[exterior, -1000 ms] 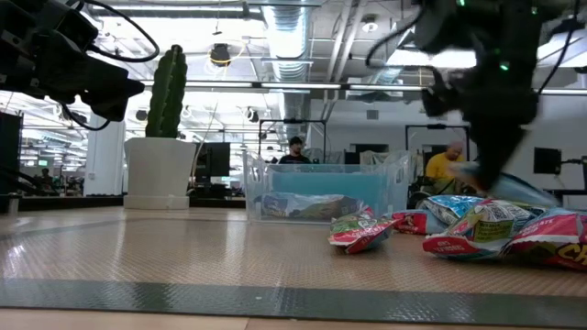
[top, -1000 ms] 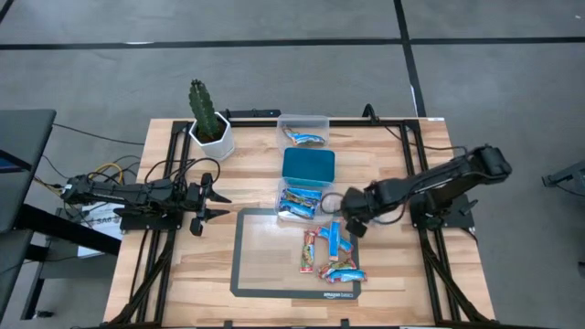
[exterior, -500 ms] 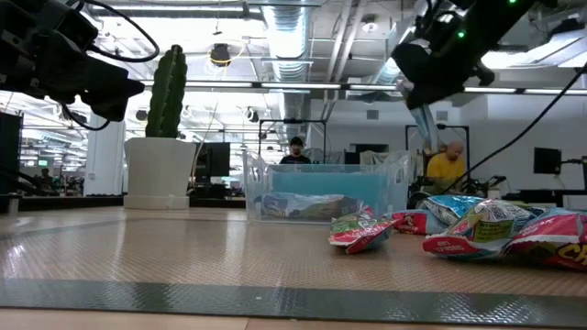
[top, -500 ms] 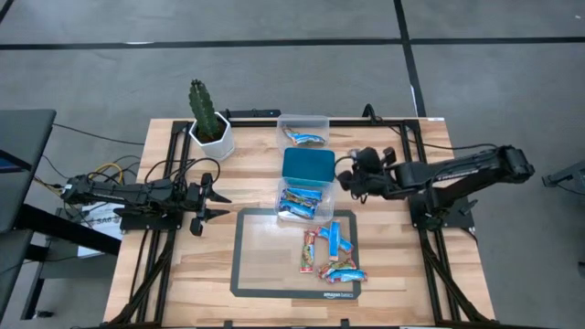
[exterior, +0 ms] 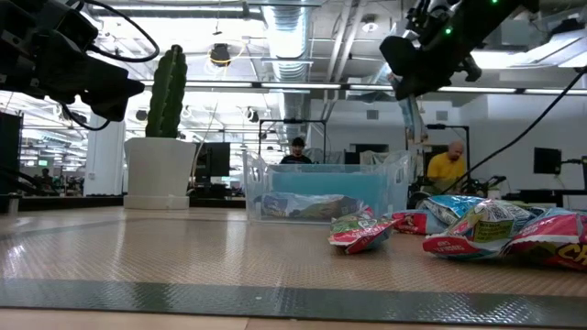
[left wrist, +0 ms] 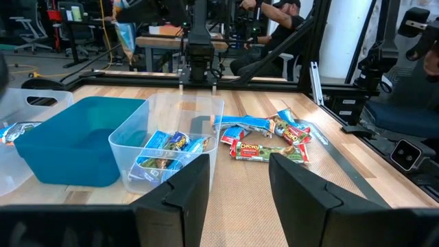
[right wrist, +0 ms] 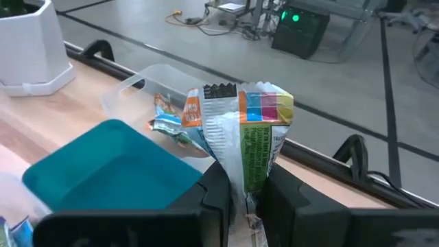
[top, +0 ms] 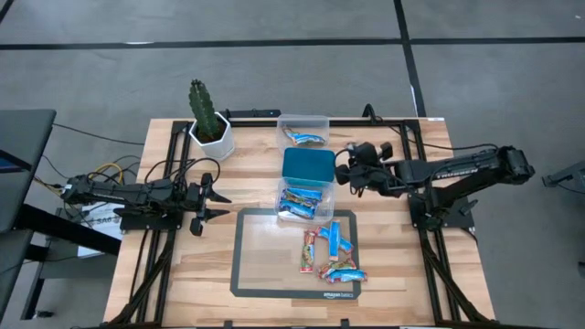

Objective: Pick and place Granola Bars by type
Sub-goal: Put the yellow granola bar into the top transparent bin

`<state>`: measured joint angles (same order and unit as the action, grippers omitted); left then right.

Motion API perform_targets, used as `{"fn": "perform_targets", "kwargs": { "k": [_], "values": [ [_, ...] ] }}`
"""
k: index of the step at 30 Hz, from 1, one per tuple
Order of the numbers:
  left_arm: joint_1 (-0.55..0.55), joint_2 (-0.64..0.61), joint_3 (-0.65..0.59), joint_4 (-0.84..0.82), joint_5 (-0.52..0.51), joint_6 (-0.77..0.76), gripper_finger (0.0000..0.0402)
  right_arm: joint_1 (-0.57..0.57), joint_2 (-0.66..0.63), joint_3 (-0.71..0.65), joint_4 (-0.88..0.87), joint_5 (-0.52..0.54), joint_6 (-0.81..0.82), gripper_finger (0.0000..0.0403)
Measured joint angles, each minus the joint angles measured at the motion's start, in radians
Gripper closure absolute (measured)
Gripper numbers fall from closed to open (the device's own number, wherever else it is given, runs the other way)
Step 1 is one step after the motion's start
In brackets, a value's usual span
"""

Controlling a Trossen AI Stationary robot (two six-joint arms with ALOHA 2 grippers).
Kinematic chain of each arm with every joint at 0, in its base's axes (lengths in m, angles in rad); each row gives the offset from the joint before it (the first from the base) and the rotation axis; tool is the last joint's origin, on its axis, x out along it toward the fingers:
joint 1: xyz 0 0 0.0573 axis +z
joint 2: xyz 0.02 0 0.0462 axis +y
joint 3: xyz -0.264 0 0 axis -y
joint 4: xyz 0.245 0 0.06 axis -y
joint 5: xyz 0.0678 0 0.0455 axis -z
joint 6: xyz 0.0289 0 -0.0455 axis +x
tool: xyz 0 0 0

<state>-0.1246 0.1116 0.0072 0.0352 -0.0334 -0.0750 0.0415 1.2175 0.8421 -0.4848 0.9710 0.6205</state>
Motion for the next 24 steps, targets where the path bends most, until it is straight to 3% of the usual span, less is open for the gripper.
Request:
{"fn": "perform_targets", "kwargs": {
  "k": [5,9,14,18,24],
  "values": [
    [0.000,0.000,0.000,0.000,0.000,0.000,0.0258,0.001,0.000,0.000,0.024,0.000,-0.013,0.0356],
    [0.000,0.000,0.000,0.000,0.000,0.000,0.0258,0.009,0.000,0.000,0.129,-0.020,-0.120,0.0356],
    [0.000,0.000,0.000,0.000,0.000,0.000,0.0258,-0.006,0.068,0.007,0.274,-0.178,-0.312,0.0356],
    [0.000,0.000,0.000,0.000,0.000,0.000,0.0258,-0.041,0.159,0.075,0.290,-0.330,-0.449,0.0355],
    [0.000,0.000,0.000,0.000,0.000,0.000,0.0258,-0.067,0.223,0.165,0.290,-0.344,-0.584,0.0356]
  ]
}}
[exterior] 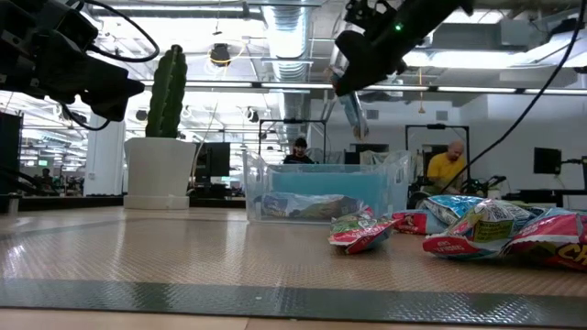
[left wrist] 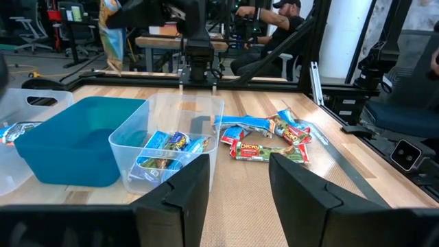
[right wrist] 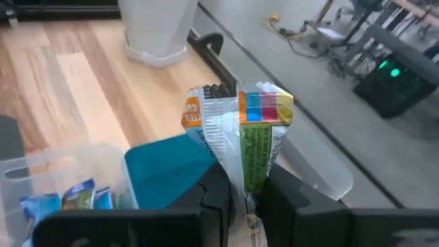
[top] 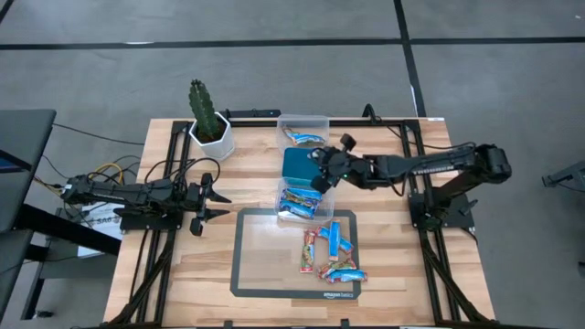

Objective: Pick and place Granola Bars by type
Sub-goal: Put the yellow granola bar into the top transparent bin

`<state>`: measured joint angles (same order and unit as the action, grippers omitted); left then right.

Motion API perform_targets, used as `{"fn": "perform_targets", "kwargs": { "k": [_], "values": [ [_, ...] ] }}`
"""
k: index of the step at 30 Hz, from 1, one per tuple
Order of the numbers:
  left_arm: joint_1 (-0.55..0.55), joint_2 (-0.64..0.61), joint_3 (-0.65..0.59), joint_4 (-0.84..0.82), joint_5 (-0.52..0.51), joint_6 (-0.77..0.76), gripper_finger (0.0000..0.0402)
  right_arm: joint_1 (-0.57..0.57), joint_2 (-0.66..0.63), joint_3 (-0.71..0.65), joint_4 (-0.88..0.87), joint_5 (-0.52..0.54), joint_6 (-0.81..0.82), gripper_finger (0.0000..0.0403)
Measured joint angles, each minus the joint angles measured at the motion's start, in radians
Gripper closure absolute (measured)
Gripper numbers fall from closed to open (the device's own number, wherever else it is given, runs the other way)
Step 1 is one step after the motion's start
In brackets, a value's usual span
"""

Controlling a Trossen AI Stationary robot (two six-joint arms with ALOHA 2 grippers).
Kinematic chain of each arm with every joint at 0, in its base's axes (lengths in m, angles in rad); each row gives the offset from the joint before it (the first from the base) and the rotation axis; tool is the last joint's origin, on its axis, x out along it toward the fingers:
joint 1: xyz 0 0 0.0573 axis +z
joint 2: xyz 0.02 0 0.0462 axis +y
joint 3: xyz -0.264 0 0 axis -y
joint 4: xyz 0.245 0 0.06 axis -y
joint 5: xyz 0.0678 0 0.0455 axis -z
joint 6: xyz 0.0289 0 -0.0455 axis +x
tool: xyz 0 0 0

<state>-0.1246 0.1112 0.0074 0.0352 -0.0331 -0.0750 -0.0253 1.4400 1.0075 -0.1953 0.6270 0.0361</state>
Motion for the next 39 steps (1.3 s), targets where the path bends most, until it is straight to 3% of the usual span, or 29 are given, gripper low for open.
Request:
{"fn": "perform_targets", "kwargs": {
  "k": [12,19,29,39],
  "values": [
    [0.000,0.000,0.000,0.000,0.000,0.000,0.0258,-0.140,0.003,0.018,0.042,-0.004,-0.179,0.0356],
    [0.000,0.000,0.000,0.000,0.000,0.000,0.0258,-0.245,-0.002,0.032,0.062,-0.159,-0.205,0.0356],
    [0.000,0.000,0.000,0.000,0.000,0.000,0.0258,-0.293,0.011,0.111,0.065,-0.250,-0.270,0.0356],
    [0.000,0.000,0.000,0.000,0.000,0.000,0.0258,-0.364,0.195,0.328,-0.170,-0.423,-0.350,0.0356]
  ]
}}
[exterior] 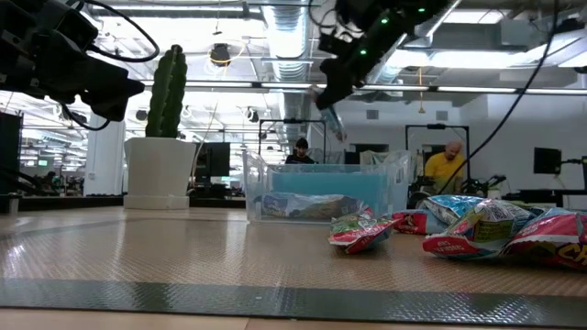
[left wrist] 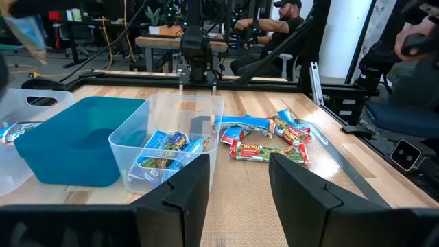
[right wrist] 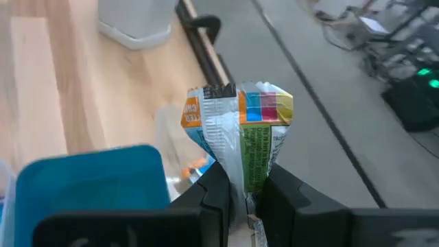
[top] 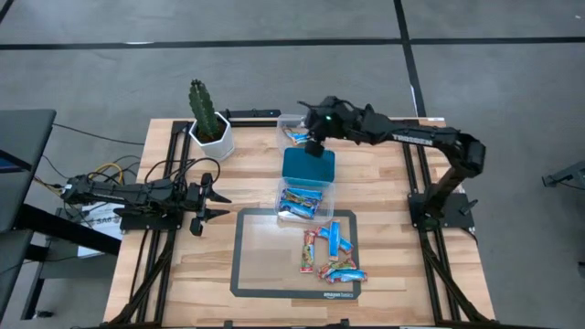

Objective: Pick and place Granola Bars by type
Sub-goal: Put the yellow granola bar into the top transparent bin

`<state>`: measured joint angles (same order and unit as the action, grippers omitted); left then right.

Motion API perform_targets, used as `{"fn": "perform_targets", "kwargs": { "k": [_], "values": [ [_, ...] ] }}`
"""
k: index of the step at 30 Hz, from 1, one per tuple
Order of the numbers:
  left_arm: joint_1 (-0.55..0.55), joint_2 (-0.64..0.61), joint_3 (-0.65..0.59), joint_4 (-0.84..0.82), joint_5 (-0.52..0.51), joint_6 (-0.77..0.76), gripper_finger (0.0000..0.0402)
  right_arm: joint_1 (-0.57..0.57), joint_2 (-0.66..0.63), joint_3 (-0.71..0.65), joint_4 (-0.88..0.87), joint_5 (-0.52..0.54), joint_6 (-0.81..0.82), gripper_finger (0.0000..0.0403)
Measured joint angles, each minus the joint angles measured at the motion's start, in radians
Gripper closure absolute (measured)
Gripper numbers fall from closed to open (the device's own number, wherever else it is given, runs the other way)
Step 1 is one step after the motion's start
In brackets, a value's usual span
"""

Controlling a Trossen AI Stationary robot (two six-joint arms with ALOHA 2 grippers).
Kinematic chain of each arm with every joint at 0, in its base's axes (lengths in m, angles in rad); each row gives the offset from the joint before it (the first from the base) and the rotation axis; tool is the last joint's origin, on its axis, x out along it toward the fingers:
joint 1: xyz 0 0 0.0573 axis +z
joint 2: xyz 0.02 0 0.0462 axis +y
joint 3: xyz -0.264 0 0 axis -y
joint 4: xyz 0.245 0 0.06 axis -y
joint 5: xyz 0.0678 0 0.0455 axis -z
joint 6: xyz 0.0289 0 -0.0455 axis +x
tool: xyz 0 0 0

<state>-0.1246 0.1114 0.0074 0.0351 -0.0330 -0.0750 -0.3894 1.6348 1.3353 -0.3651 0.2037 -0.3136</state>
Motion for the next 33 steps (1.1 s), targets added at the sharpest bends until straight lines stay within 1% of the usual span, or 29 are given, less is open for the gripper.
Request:
{"fn": "perform_targets", "kwargs": {
  "k": [5,9,11,14,17,21,27,29,33],
  "values": [
    [0.000,0.000,0.000,0.000,0.000,0.000,0.0258,-0.008,0.124,0.153,-0.143,-0.072,-0.024,0.0356],
    [0.000,0.000,0.000,0.000,0.001,0.000,0.0258,-0.004,0.210,0.266,-0.253,-0.096,-0.083,0.0356],
    [0.000,0.000,0.000,0.000,0.000,0.000,0.0258,-0.004,0.245,0.314,-0.286,-0.100,-0.087,0.0356],
    [0.000,0.000,0.000,0.000,0.000,0.000,0.0258,-0.004,0.293,0.364,-0.330,-0.089,-0.088,0.0355],
    [0.000,0.000,0.000,0.000,0.000,0.000,0.0258,-0.004,0.314,0.388,-0.343,-0.033,-0.088,0.0348],
    [0.000,0.000,0.000,0.000,0.000,0.000,0.0258,-0.009,0.329,0.393,-0.342,0.035,-0.088,0.0318],
    [0.000,0.000,0.000,0.000,0.000,0.000,0.0258,-0.027,0.331,0.393,-0.365,0.040,-0.016,0.0242],
    [0.000,0.000,0.000,0.000,0.000,0.000,0.0258,-0.027,0.331,0.393,-0.379,0.064,0.017,0.0216],
    [0.000,0.000,0.000,0.000,0.000,0.000,0.0258,-0.007,0.314,0.392,-0.469,0.059,0.064,0.0179]
  ]
}}
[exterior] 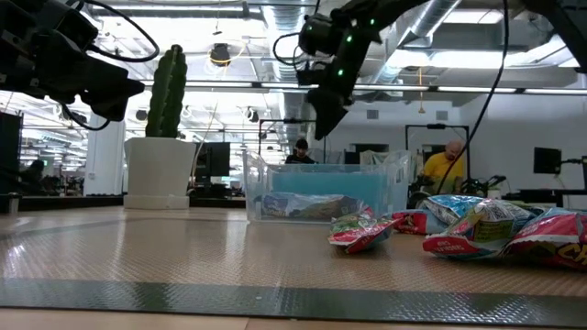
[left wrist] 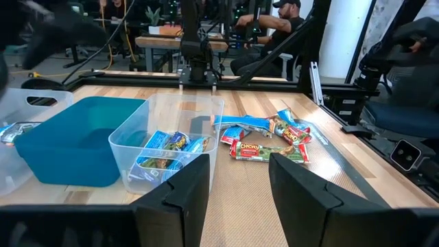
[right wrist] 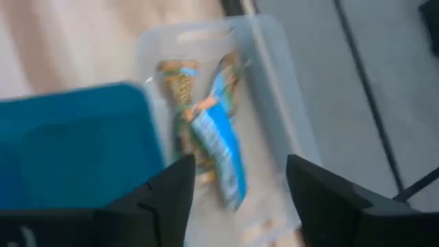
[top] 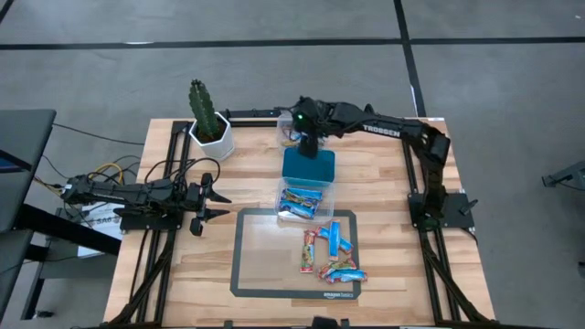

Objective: Pick and place Granola Bars by type
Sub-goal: Put the yellow granola bar into the top transparent bin

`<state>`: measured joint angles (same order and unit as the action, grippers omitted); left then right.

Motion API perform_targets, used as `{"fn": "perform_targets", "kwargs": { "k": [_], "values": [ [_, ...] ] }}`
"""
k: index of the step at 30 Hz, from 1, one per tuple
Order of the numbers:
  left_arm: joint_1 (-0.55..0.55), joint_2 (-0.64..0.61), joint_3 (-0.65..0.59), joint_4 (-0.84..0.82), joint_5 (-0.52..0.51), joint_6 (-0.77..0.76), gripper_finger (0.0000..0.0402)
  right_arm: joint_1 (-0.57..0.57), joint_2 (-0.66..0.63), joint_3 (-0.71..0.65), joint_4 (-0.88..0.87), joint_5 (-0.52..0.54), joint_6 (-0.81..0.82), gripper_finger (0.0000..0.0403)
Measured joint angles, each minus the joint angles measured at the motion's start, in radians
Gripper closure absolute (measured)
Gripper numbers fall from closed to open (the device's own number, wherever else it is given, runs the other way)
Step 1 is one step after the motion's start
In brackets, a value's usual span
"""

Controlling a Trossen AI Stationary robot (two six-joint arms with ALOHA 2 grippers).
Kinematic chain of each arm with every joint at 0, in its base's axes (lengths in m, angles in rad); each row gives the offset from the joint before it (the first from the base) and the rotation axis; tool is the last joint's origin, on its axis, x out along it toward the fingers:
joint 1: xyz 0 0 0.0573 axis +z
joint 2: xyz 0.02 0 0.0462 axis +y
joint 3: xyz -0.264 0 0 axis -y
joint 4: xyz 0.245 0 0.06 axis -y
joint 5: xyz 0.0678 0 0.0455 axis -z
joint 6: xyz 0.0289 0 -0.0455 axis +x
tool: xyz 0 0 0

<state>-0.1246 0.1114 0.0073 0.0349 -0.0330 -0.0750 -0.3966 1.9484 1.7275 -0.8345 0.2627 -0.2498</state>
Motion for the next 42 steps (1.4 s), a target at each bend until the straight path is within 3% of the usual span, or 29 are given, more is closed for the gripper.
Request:
{"fn": "perform_targets", "kwargs": {
  "k": [5,11,18,25,33,42],
  "values": [
    [0.000,0.000,0.000,0.000,0.000,0.000,0.0258,0.066,-0.074,0.000,-0.201,-0.096,0.171,0.0167],
    [0.000,0.000,0.000,0.000,0.000,0.000,0.0258,0.120,-0.179,0.000,-0.440,-0.318,0.595,0.0178],
    [0.000,0.000,0.000,0.000,0.000,0.000,0.0258,0.192,-0.258,0.000,-0.732,-0.282,0.904,0.0183],
    [0.000,0.000,0.000,0.000,0.000,0.000,0.0258,0.273,-0.351,-0.078,-0.727,-0.280,1.118,0.0178],
    [0.000,0.000,0.000,0.000,0.000,0.000,0.0258,0.285,-0.361,-0.140,-0.694,-0.267,1.157,0.0177],
    [0.000,0.000,0.000,0.000,0.000,0.000,0.0258,0.330,-0.360,-0.258,-0.498,-0.342,0.811,0.0177]
  ]
}}
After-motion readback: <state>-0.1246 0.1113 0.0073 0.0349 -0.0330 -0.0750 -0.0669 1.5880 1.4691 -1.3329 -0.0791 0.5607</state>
